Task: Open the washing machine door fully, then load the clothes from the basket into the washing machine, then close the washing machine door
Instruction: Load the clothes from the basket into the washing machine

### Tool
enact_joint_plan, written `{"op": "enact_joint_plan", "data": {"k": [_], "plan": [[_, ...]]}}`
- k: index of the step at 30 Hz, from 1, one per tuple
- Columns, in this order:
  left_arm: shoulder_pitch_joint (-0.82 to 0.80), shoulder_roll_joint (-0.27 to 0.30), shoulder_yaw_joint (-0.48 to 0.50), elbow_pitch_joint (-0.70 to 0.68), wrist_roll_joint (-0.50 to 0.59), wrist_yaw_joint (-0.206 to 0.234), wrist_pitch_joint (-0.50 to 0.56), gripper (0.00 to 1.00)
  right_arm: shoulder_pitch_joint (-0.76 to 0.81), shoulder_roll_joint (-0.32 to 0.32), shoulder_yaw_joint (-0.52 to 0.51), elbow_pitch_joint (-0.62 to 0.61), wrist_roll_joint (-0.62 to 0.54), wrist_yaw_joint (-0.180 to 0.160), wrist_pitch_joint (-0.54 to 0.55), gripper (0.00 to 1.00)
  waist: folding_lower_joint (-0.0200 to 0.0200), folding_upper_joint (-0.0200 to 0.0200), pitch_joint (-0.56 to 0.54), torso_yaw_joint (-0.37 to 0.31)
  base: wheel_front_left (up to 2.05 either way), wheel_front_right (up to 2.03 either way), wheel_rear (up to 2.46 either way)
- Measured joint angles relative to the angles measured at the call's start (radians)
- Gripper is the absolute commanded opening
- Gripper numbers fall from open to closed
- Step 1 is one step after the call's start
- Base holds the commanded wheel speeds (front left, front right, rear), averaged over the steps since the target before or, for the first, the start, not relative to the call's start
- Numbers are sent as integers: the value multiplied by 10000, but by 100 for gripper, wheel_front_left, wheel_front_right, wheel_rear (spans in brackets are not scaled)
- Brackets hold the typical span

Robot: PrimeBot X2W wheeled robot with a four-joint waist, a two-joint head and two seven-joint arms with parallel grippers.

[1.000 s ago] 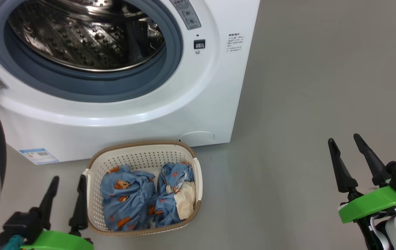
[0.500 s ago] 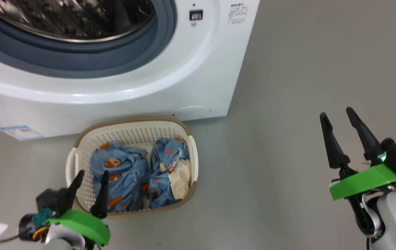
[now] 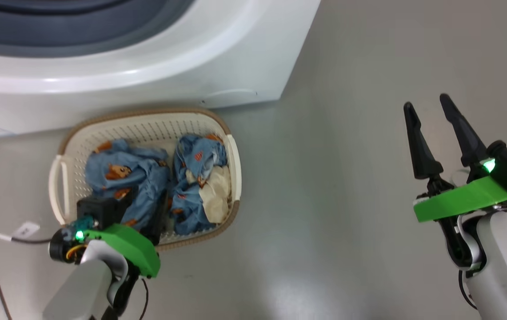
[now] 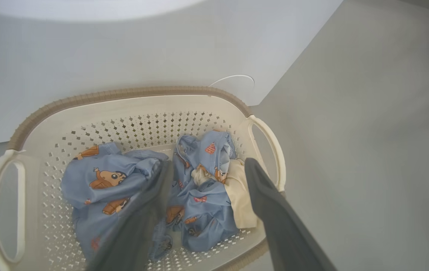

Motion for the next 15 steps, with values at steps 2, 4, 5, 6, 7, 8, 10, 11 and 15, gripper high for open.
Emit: {"op": "enact_joint_plan", "data": {"k": [2,4,5,6,7,8,10,11,15], "plan": [[-349,42,-443,316,-318,0,0,100,-145,52,0,-31,-2,0,0,100,0,0,277,-57,0,0,0],[-624,82,-890,537,-635,0,2,100,-266,104,4,-69,-13,0,0,100,0,0,541,-121,0,0,0],[-746,107,-1106,625,-798,0,6,100,-335,128,8,-71,-15,0,0,100,0,0,667,-154,0,0,0],[-856,136,-1308,694,-947,0,12,100,-400,151,8,-90,-15,0,-2,100,0,0,794,-188,0,0,0],[-959,174,-1507,754,-1078,0,17,100,-467,180,12,-104,-15,0,-2,100,0,0,914,-225,0,0,0],[-1065,213,-1718,807,-1258,0,75,100,-540,211,12,-119,-17,0,-8,100,0,0,1037,-262,0,0,0],[-1272,295,-2113,894,-1544,0,173,100,-666,272,15,-174,-31,0,-10,100,0,0,1275,-334,0,0,0],[-1371,336,-2303,920,-1645,0,217,100,-737,297,21,-178,-31,0,-10,100,0,0,1391,-368,0,0,0],[-1803,518,-3041,1012,-2173,0,362,100,-1011,357,90,-207,-98,0,-10,100,0,0,1858,-500,0,0,0]]}}
